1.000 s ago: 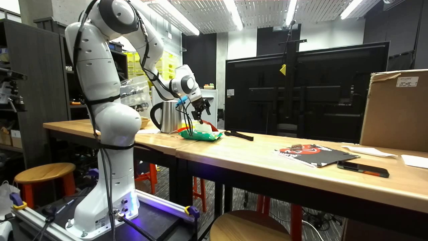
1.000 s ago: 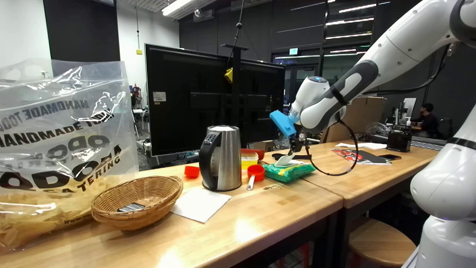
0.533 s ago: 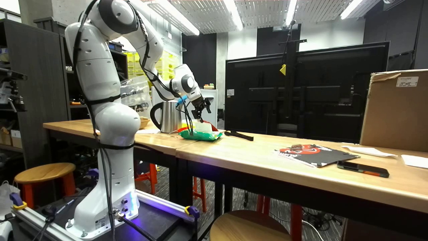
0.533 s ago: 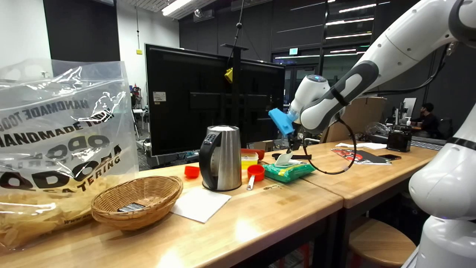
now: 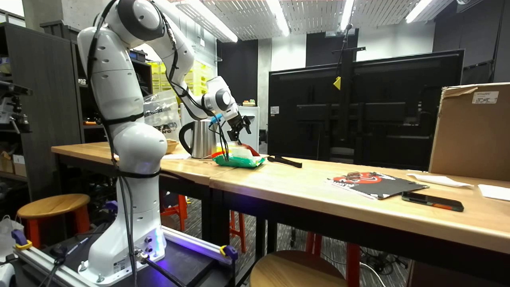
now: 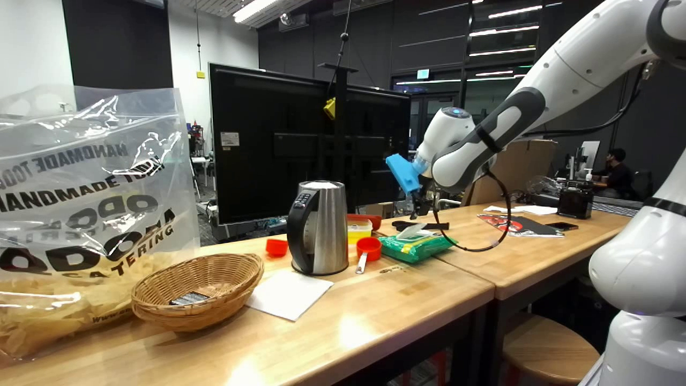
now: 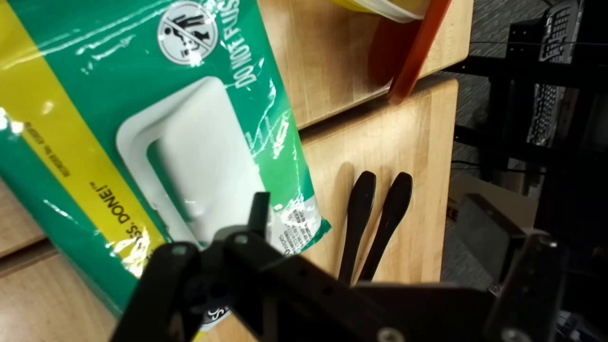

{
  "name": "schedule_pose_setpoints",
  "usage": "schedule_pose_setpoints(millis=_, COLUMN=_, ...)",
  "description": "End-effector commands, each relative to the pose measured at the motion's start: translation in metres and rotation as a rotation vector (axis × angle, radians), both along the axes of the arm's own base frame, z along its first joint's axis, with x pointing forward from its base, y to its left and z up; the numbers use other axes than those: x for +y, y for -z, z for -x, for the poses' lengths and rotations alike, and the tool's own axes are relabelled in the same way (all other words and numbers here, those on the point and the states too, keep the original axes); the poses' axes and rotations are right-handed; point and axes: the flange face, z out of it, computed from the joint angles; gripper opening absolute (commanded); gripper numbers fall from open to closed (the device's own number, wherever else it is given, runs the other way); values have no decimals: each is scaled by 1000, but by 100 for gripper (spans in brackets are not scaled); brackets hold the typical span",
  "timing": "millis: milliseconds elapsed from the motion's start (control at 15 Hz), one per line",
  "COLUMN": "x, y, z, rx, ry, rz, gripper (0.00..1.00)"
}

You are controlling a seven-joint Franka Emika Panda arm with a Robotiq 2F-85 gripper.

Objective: Open the disinfecting wipes pack

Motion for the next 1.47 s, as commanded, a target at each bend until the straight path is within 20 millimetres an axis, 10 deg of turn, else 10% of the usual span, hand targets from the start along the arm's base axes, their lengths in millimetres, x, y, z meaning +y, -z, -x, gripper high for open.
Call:
schedule_pose_setpoints(millis=0, x=0, y=-4, z=-1, rx=-29, ry=23, rz=-10, gripper=100)
schedule_pose_setpoints(millis=667, x=6, y=-13, z=-1, rx=-27, ry=20, rz=3, gripper=100)
schedule_pose_setpoints(millis=1400, x=74, y=-40, z=23, rx=91, ry=-131, rz=70, gripper=100)
